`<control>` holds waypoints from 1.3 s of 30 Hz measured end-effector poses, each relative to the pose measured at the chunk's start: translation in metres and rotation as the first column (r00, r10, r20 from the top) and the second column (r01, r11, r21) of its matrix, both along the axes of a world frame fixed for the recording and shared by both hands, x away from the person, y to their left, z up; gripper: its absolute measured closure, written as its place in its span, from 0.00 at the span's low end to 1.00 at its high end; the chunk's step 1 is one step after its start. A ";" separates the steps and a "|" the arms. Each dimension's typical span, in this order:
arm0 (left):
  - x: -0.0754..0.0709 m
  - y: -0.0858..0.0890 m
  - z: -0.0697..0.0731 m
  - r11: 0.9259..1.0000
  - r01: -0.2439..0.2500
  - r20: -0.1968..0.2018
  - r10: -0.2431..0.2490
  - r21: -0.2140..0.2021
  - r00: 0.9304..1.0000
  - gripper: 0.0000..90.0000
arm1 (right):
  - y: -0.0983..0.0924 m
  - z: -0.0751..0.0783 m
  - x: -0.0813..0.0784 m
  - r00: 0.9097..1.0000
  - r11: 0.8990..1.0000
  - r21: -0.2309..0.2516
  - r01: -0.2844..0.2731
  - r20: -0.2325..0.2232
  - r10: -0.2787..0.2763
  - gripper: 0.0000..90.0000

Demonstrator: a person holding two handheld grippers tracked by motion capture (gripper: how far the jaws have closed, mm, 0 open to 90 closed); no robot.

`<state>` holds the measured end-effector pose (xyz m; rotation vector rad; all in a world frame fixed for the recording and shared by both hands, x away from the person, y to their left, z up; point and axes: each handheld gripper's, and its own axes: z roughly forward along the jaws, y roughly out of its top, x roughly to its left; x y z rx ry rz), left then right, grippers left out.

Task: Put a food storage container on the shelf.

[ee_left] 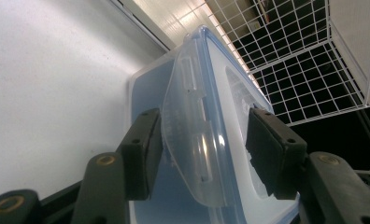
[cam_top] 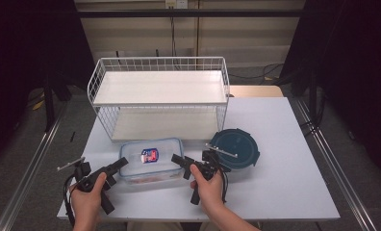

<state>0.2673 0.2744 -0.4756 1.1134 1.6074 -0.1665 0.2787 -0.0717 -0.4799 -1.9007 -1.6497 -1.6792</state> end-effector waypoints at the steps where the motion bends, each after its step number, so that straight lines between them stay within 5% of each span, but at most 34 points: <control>1: 0.001 0.000 -0.001 1.000 -0.002 0.005 0.002 0.001 1.000 0.50 | 0.000 0.000 0.000 1.000 1.000 0.001 -0.001 0.000 0.001 0.45; 10: 0.006 -0.004 -0.004 1.000 0.020 0.006 -0.020 0.021 1.000 0.37 | 0.006 -0.003 0.009 0.999 1.000 -0.018 0.010 0.035 -0.009 0.39; 15: 0.006 0.000 -0.003 0.999 0.010 0.008 -0.010 0.051 1.000 0.32 | 0.004 0.001 0.006 1.000 1.000 0.006 -0.024 -0.019 0.024 0.45; 23: 0.004 0.006 0.000 0.998 -0.011 0.001 0.011 0.057 1.000 0.37 | 0.010 -0.004 -0.003 1.000 0.999 0.042 -0.022 0.004 0.022 0.46; 28: 0.000 0.013 0.002 0.998 -0.065 -0.008 0.065 -0.006 0.998 0.57 | 0.010 -0.004 -0.005 1.000 0.998 0.065 0.013 -0.021 -0.011 0.50; 35: -0.001 0.009 0.002 0.997 -0.070 -0.005 0.069 -0.028 0.998 0.58 | 0.006 -0.003 -0.007 0.999 0.996 0.081 0.032 -0.043 -0.029 0.52; 39: -0.002 0.004 0.010 0.993 -0.096 0.040 0.099 -0.070 0.994 0.61 | -0.001 0.003 -0.010 0.999 0.995 0.096 0.036 -0.033 -0.033 0.55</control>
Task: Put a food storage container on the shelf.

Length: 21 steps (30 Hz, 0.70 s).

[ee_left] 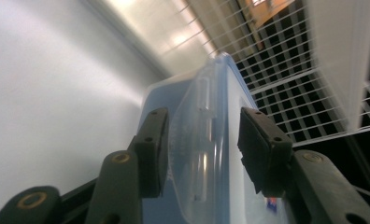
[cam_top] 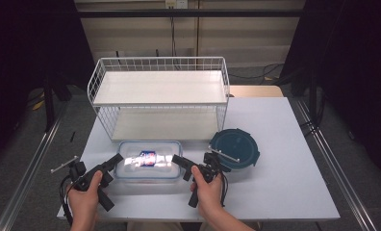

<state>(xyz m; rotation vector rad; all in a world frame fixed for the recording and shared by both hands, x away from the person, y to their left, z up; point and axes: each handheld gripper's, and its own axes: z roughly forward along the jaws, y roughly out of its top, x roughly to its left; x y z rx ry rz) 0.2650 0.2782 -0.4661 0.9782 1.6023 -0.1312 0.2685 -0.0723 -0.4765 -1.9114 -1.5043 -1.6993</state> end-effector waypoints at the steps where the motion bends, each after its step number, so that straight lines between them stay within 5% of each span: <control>1: -0.001 0.001 0.001 1.000 0.011 0.018 -0.011 0.008 1.000 0.61 | 0.000 0.000 0.000 1.000 1.000 0.000 0.000 0.000 0.000 0.55; 11: 0.000 -0.010 0.009 0.999 0.046 0.084 -0.044 -0.026 0.996 0.61 | -0.016 0.013 0.000 0.993 0.997 0.047 0.056 0.098 -0.060 0.60; 21: -0.002 -0.025 0.030 0.991 0.069 0.165 -0.050 -0.113 0.985 0.62 | -0.036 0.045 0.004 0.971 0.987 0.135 0.089 0.211 -0.116 0.64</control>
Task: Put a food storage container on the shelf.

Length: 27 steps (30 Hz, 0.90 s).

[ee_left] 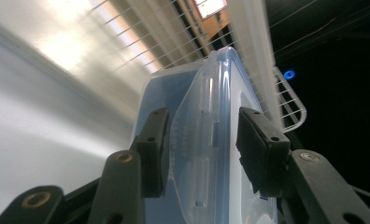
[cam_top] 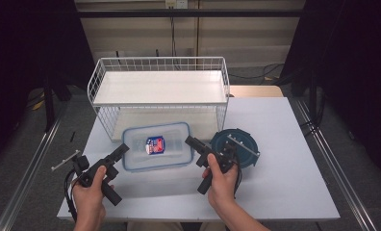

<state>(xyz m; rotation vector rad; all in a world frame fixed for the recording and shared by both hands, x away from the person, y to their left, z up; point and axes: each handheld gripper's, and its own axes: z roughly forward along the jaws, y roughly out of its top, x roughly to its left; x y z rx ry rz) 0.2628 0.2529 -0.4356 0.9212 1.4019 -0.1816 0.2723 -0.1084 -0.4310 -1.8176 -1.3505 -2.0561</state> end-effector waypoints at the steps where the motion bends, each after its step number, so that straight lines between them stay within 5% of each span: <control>1: 0.000 -0.001 0.002 1.000 0.004 0.013 -0.004 0.002 1.000 0.62 | -0.002 0.004 0.000 1.000 1.000 0.014 0.001 0.011 -0.001 0.64; 3: 0.001 -0.002 0.006 1.000 0.020 0.021 -0.020 0.011 1.000 0.62 | -0.005 0.010 0.000 1.000 1.000 0.020 0.002 0.029 -0.003 0.65; 4: 0.001 -0.004 0.009 1.000 0.000 0.037 0.001 -0.029 0.999 0.63 | -0.006 0.012 0.000 0.999 1.000 0.026 0.005 0.038 -0.006 0.65; 9: 0.003 -0.009 0.018 0.998 -0.005 0.073 0.009 -0.056 0.997 0.63 | -0.011 0.020 0.000 0.998 0.998 0.056 0.011 0.064 -0.014 0.65; 16: 0.003 -0.011 0.027 0.999 0.012 0.105 -0.008 -0.041 0.994 0.64 | -0.015 0.028 0.001 0.996 0.997 0.076 0.019 0.089 -0.026 0.65; 17: 0.003 -0.012 0.029 0.998 -0.001 0.101 0.008 -0.069 0.995 0.64 | -0.016 0.030 0.000 0.995 0.997 0.074 0.017 0.092 -0.024 0.65; 23: 0.006 -0.014 0.042 0.996 -0.012 0.132 0.024 -0.090 0.991 0.65 | -0.017 0.039 0.002 0.993 0.995 0.095 0.014 0.113 -0.025 0.65; 24: 0.006 -0.013 0.044 0.998 0.004 0.142 0.005 -0.062 0.990 0.65 | -0.018 0.041 0.003 0.993 0.995 0.096 0.014 0.119 -0.025 0.65; 25: 0.007 -0.016 0.047 0.996 -0.011 0.138 0.023 -0.088 0.990 0.65 | -0.018 0.043 0.003 0.992 0.994 0.105 0.016 0.120 -0.029 0.65; 27: 0.008 -0.016 0.050 0.998 -0.001 0.150 0.011 -0.069 0.989 0.65 | -0.019 0.046 0.004 0.992 0.995 0.103 0.016 0.125 -0.029 0.65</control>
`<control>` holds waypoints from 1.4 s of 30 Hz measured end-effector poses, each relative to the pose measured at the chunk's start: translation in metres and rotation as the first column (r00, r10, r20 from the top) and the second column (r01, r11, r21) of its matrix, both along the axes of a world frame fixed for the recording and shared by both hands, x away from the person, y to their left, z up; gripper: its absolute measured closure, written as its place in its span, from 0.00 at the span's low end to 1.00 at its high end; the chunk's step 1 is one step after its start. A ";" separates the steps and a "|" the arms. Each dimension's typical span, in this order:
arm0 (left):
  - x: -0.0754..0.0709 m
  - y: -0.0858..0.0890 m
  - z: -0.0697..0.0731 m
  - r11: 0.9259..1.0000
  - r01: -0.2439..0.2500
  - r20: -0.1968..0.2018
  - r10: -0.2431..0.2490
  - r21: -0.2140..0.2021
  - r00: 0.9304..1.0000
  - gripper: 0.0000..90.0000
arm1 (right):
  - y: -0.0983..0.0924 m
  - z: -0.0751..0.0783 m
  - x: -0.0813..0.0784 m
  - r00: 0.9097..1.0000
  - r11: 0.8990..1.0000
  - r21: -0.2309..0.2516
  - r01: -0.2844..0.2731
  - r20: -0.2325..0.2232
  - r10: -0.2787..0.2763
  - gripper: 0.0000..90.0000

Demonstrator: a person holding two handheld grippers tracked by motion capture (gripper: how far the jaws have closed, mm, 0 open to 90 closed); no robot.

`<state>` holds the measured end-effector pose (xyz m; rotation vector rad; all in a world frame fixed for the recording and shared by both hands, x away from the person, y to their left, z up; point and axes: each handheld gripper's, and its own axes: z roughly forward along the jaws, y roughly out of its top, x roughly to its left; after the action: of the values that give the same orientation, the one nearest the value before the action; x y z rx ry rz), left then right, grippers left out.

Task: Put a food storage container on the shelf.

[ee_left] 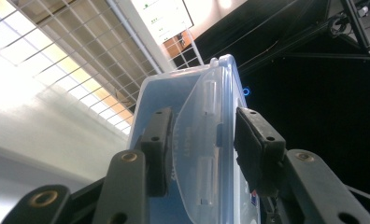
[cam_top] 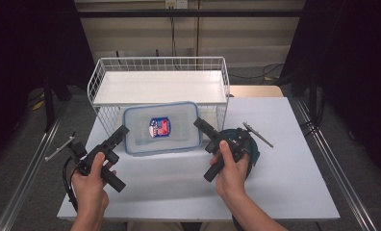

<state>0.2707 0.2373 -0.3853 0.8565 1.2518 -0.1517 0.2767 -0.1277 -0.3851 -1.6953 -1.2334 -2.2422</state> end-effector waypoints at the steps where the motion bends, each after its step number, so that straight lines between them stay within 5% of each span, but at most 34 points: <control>1: 0.000 -0.001 0.002 1.000 0.001 -0.006 -0.001 -0.013 1.000 0.65 | 0.000 0.002 0.000 1.000 1.000 0.008 0.004 0.001 -0.004 0.65; 18: 0.010 -0.003 0.027 1.000 -0.009 0.037 0.010 -0.018 0.999 0.65 | -0.002 0.027 0.008 0.999 1.000 0.015 0.012 0.048 -0.012 0.65; 21: 0.012 -0.002 0.029 1.000 0.001 0.049 -0.001 0.011 0.999 0.65 | -0.002 0.029 0.010 0.998 1.000 0.010 0.012 0.056 -0.013 0.65; 42: 0.048 -0.002 0.041 0.999 -0.011 0.050 0.013 -0.034 0.999 0.65 | 0.001 0.043 0.037 0.997 0.999 0.022 0.041 0.069 -0.042 0.66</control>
<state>0.3184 0.2351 -0.3443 0.8189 1.2038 -0.1403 0.3139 -0.1264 -0.3417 -1.6640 -1.1948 -2.3485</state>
